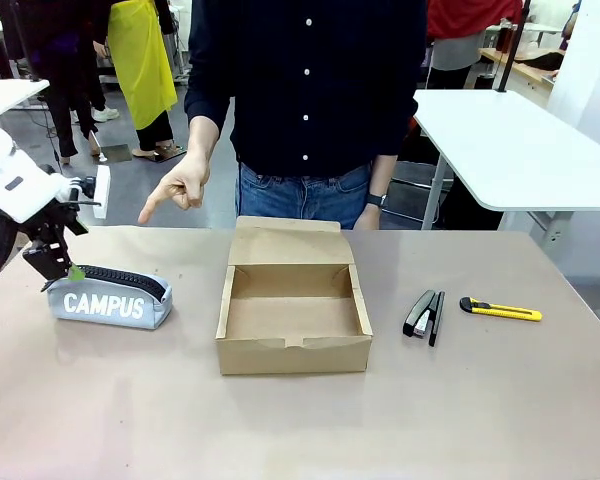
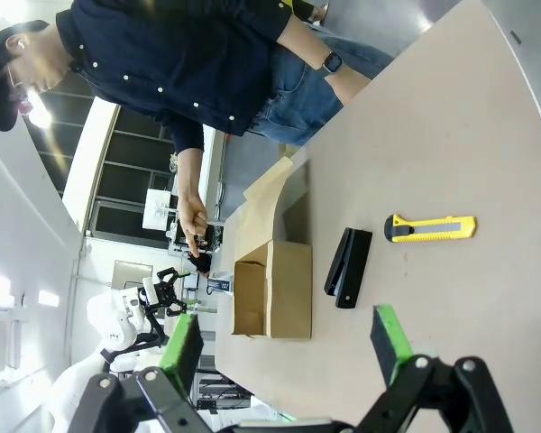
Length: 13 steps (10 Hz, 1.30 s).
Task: Pack the item into the box.
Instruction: Pick up the item indicated by the person and place it inside the Mailer Box.
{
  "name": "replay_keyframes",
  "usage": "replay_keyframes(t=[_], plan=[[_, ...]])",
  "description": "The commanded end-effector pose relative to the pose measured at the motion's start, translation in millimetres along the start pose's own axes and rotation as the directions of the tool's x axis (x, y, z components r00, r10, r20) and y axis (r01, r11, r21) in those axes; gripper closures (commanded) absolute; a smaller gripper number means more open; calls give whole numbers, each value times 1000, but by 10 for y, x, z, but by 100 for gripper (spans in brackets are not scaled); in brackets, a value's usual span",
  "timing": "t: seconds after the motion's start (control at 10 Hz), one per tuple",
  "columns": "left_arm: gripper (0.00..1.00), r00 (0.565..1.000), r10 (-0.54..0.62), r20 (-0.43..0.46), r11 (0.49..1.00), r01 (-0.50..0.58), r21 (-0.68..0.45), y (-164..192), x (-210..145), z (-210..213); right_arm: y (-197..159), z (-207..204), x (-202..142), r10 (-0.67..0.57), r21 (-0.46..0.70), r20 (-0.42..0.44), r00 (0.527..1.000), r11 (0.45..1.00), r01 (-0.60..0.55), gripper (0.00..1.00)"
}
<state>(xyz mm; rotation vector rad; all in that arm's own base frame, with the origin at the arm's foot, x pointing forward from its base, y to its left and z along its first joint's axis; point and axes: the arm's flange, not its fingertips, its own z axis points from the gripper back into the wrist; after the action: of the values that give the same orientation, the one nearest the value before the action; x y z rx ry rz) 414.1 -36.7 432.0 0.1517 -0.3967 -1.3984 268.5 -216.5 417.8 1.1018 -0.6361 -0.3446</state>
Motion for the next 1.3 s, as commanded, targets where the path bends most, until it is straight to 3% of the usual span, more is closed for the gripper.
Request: replay_keyframes(t=[0.0,0.1,0.2,0.5,0.9,1.2], plan=[[0,993,119,-15,985,-119,-127,98,-115,29,-9,-5,40,31,23,16,999,999,-31,0],[0,993,119,-15,985,-119,-127,98,-115,29,-9,-5,40,31,23,16,999,999,-31,0],[0,999,38,-1,998,-38,-42,8,-58,-19,-9,-5,40,31,23,16,999,999,-31,0],[0,984,-179,-16,982,179,55,33,123,-309,-9,-5,40,31,23,16,999,999,-31,0],[0,961,-263,-86,964,257,-74,111,123,-614,-9,-5,40,31,23,16,999,999,-31,0],[0,962,-264,-67,957,252,-143,181,107,-903,-9,-5,40,31,23,16,999,999,-31,0]])
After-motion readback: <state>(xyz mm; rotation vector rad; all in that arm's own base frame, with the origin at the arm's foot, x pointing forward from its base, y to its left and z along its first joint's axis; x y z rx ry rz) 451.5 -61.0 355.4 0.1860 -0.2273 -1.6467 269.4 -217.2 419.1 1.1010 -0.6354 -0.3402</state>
